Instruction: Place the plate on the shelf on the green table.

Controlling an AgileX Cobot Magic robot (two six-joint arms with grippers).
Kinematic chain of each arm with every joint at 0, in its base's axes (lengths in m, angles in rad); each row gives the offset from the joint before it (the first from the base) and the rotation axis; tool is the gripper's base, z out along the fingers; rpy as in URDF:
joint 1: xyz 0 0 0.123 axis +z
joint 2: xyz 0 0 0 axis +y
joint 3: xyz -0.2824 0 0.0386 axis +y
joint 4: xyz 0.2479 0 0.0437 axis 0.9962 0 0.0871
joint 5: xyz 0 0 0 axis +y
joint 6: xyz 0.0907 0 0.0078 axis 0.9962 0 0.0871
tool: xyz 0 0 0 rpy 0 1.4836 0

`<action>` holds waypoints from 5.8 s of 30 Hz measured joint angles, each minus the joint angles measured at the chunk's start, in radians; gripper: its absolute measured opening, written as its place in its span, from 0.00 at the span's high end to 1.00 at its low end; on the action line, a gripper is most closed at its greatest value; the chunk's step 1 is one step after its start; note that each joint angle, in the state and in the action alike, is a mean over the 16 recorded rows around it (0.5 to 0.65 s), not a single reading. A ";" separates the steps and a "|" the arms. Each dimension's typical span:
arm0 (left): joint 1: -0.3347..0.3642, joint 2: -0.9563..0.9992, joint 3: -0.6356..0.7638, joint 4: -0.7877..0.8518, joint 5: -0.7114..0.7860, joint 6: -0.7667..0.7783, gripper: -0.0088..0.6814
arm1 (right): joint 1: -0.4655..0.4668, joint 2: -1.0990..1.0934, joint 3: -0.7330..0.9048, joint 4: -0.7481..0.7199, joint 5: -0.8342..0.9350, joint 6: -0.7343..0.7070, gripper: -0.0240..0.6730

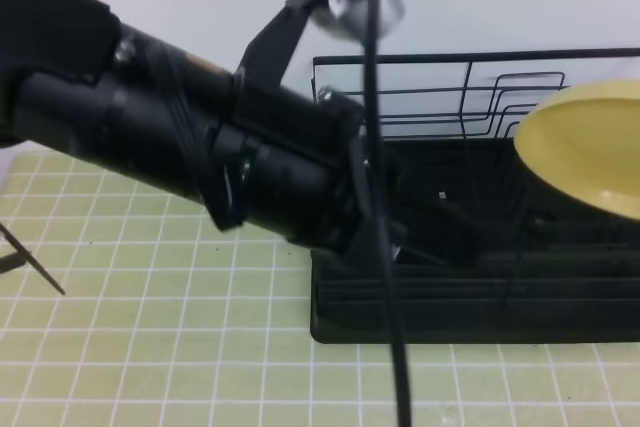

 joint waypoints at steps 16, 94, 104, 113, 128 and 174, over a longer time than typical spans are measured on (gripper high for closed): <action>0.000 -0.226 0.105 0.715 -0.240 -0.487 0.99 | 0.001 0.240 -0.254 -0.035 0.091 -0.215 0.97; 0.000 -0.564 0.548 0.786 -0.599 -0.575 0.99 | 0.001 0.694 -0.646 -0.130 0.291 0.110 0.29; 0.000 -0.564 0.548 0.737 -0.591 -0.586 0.99 | 0.001 0.521 -0.636 0.060 0.520 0.260 0.65; 0.000 -0.549 0.548 0.731 -0.592 -0.587 0.99 | 0.001 0.286 -0.493 0.234 0.533 0.294 0.96; 0.000 -0.526 0.548 0.735 -0.591 -0.587 0.99 | 0.001 -0.308 0.227 0.285 -0.065 0.298 0.96; 0.004 -0.553 0.572 0.821 -0.724 -0.587 0.99 | 0.001 -0.587 0.583 0.375 -0.074 0.298 0.97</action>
